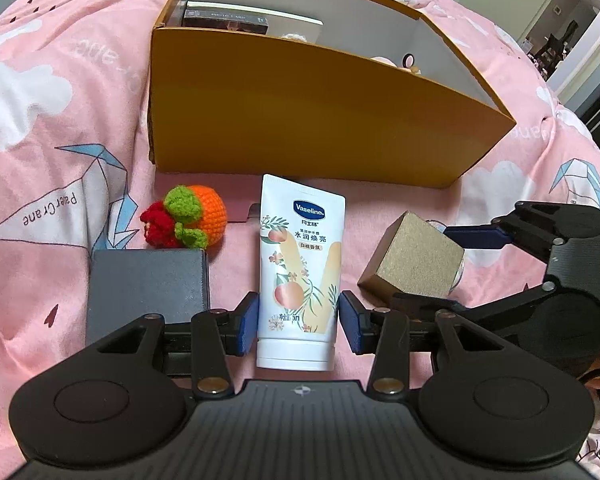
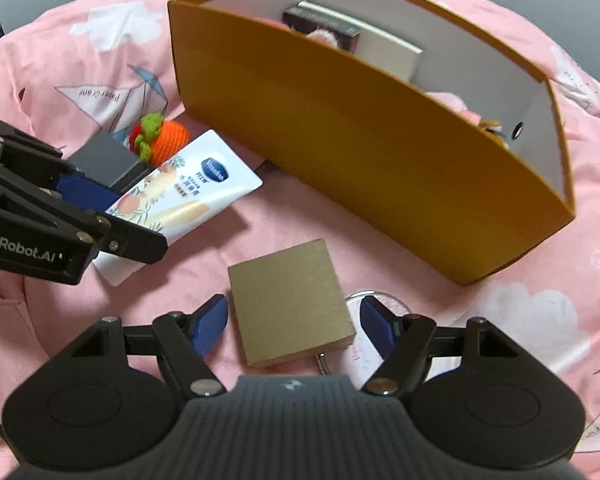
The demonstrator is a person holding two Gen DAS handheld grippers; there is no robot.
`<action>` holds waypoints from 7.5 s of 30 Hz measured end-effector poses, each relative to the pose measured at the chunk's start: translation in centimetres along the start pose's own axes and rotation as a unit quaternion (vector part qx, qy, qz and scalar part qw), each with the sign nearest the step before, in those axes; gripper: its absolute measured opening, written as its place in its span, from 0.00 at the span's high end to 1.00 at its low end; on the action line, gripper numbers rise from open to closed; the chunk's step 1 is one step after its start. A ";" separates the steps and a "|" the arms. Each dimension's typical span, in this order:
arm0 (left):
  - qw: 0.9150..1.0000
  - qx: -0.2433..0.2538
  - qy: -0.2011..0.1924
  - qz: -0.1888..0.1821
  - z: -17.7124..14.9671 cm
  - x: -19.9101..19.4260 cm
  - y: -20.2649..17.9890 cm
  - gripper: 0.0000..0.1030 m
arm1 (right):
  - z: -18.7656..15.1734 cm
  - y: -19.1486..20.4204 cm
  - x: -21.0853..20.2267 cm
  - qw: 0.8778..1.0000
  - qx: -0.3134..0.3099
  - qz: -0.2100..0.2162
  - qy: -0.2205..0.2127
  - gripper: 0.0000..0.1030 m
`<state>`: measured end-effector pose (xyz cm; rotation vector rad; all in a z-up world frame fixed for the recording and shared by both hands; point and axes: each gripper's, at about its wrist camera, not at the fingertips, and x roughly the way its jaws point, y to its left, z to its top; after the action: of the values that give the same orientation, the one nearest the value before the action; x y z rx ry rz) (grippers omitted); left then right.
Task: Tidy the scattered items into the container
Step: 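Close the left tool on the Vaseline tube while the right tool grips the tan cube box, then lift the tube with the left tool while the right tool carries the cube over the orange box, then release the cube into the orange box with the right tool while the left tool lowers the tube, then move the left tool to the dark grey box while the right tool approaches the mirror, then close the left tool on the dark grey box while the right tool grips the round compact mirror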
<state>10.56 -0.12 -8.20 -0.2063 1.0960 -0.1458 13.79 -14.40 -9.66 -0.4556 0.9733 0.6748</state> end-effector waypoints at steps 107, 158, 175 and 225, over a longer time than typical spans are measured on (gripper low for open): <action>0.971 0.214 -0.102 0.011 17.1 -1.0 0.3 0.52 | 17.9 -14.7 1.6 0.947 0.222 0.187 -0.140 0.42; 0.956 0.266 -0.069 0.099 18.8 2.7 1.0 0.47 | 20.3 -9.4 4.2 0.972 0.036 0.169 -0.159 0.96; 0.969 0.204 -0.114 0.074 15.3 -4.0 0.4 0.47 | 18.0 -8.1 -1.5 0.976 0.055 0.121 -0.173 0.72; 0.991 -0.093 -0.015 0.092 0.0 -2.4 7.5 0.30 | -5.7 -6.0 0.8 0.930 0.358 -0.045 -0.065 0.28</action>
<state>9.55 7.66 -7.89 -0.2729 1.0930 0.1254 14.92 -22.00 -12.82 0.1896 0.9927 0.2261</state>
